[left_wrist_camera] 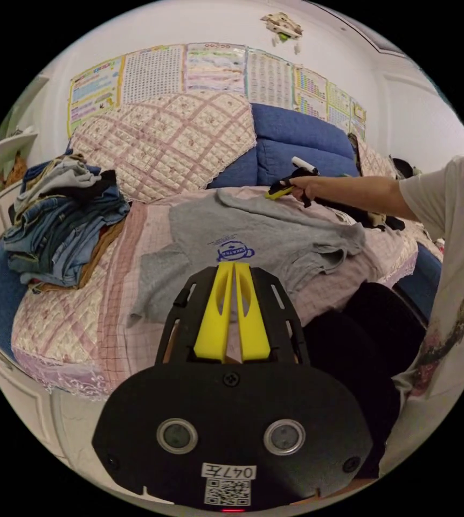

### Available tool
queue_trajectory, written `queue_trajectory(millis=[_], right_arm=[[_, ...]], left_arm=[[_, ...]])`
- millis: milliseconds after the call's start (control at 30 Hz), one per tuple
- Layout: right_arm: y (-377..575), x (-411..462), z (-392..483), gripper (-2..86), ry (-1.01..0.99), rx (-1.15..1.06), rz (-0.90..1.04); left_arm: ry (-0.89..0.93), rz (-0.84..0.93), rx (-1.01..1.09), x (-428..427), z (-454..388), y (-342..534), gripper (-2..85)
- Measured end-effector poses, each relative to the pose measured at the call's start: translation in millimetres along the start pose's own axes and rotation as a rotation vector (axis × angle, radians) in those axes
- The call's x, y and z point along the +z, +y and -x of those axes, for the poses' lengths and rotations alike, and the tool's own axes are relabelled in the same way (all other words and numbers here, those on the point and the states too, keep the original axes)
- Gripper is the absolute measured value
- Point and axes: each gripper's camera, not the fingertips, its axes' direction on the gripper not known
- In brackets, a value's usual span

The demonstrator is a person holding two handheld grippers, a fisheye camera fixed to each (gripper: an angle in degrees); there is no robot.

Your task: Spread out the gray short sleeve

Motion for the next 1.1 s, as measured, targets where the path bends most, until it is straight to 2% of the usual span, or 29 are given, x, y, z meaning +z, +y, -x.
queue_trajectory(millis=[100, 200, 267, 333, 400, 433, 467, 533, 567, 667, 800, 867, 900, 967, 1033, 1100], right_arm=[[-30.3, -25.3, 50.9, -0.8, 0.023, -0.047, -0.068], [-59.2, -47.1, 103.7, -0.7, 0.223, -0.072, -0.151], [-80.0, -34.8, 142.6, 0.5, 0.434, -0.095, -0.055], [-88.5, -29.8, 175.3, 2.1, 0.523, -0.119, -0.007], [-86.5, -47.1, 219.6, 2.9, 0.596, -0.118, -0.107], [-78.3, -65.8, 257.4, 2.6, 0.655, -0.136, -0.231], [-67.8, -81.4, 300.4, 1.6, 0.713, -0.191, -0.333], [-52.6, -91.8, 369.5, 0.5, 0.797, -0.341, -0.388], [-42.6, -92.4, 415.0, 0.0, 0.833, -0.459, -0.361], [-17.2, -88.3, 512.2, -0.3, 0.831, -0.630, -0.246], [-5.3, -64.7, 610.0, -1.0, 0.958, -0.657, -0.068], [-0.7, -26.6, 676.2, -1.1, 1.206, -0.706, 0.038], [-0.4, -15.8, 691.9, -1.1, 1.282, -0.702, 0.046], [-1.0, 29.4, 749.6, -0.8, 1.628, -0.657, 0.025], [4.3, 59.5, 787.3, -0.7, 1.829, -0.698, 0.019], [11.8, 73.7, 826.9, -0.7, 1.838, -0.744, 0.020]], left_arm=[[-0.002, 0.015, -0.032, 4.7, -2.3, 7.0, -0.8], [-0.052, 0.029, -0.039, 1.8, -18.8, 7.2, -0.8], [-0.086, 0.041, -0.044, -2.2, -34.4, 3.3, -0.8], [-0.096, 0.047, -0.046, -9.9, -48.1, -2.8, -0.8], [-0.110, 0.047, -0.045, -22.5, -63.6, -10.7, -0.8], [-0.125, 0.054, -0.045, -31.4, -73.7, -17.0, -0.8], [-0.144, 0.068, -0.047, -39.9, -83.3, -24.0, -0.8], [-0.165, 0.086, -0.054, -53.0, -97.2, -35.9, -0.9], [-0.164, 0.091, -0.060, -63.1, -106.9, -45.1, -0.9], [-0.128, 0.058, -0.086, -93.0, -131.4, -69.4, -0.9], [-0.071, 0.014, -0.128, -129.7, -161.4, -104.4, -1.0], [-0.073, -0.004, -0.177, -149.2, -175.4, -145.4, -1.0], [-0.084, -0.008, -0.202, -152.5, -176.2, -159.4, -1.0], [-0.154, -0.023, -0.347, -161.7, -169.0, -224.2, -1.0], [-0.160, -0.082, -0.417, -166.8, -163.1, -272.4, -1.0], [-0.118, -0.119, -0.467, -161.0, -155.9, -314.8, -1.0]])
